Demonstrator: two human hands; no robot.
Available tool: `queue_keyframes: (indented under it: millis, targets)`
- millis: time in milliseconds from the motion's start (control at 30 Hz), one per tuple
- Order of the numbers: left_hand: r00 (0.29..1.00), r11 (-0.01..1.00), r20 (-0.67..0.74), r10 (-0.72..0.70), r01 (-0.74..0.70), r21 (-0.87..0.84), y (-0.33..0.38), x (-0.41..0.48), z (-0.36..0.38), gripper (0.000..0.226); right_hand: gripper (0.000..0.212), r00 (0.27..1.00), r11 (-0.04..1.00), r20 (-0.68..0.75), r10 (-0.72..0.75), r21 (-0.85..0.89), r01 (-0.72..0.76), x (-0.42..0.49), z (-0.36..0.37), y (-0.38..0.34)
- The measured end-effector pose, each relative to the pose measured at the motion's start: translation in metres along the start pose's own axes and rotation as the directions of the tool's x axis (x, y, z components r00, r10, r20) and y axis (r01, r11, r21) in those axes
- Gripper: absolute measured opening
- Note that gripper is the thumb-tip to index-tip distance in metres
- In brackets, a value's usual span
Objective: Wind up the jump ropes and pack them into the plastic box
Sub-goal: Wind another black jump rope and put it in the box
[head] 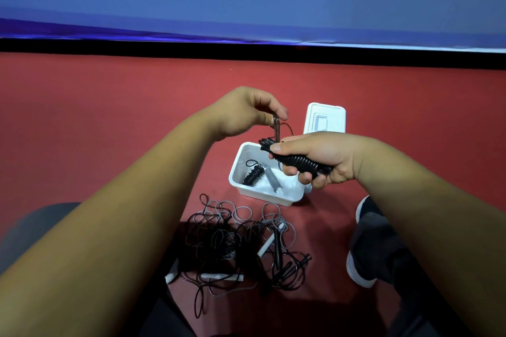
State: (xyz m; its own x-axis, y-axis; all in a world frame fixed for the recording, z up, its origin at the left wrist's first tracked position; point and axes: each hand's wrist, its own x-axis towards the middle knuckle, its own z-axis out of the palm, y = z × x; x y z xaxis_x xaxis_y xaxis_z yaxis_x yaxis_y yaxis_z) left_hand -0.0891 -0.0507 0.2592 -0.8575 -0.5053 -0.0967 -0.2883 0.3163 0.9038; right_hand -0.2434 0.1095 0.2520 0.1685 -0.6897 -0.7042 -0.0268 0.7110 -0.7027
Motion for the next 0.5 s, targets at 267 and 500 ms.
queue_keyframes:
  millis: [267,500]
  targets:
    - [0.999,0.985,-0.029,0.022,-0.017,0.173,0.009,-0.001,-0.010,0.028,0.036,0.960,0.994,-0.278,-0.041,0.089,0.069,0.007,-0.007,-0.001]
    - [0.999,0.979,-0.035,-0.004,0.011,0.203,0.005,0.001,-0.006,0.042,0.048,0.901,0.960,-0.432,-0.035,0.236,0.151,0.017,-0.008,0.000]
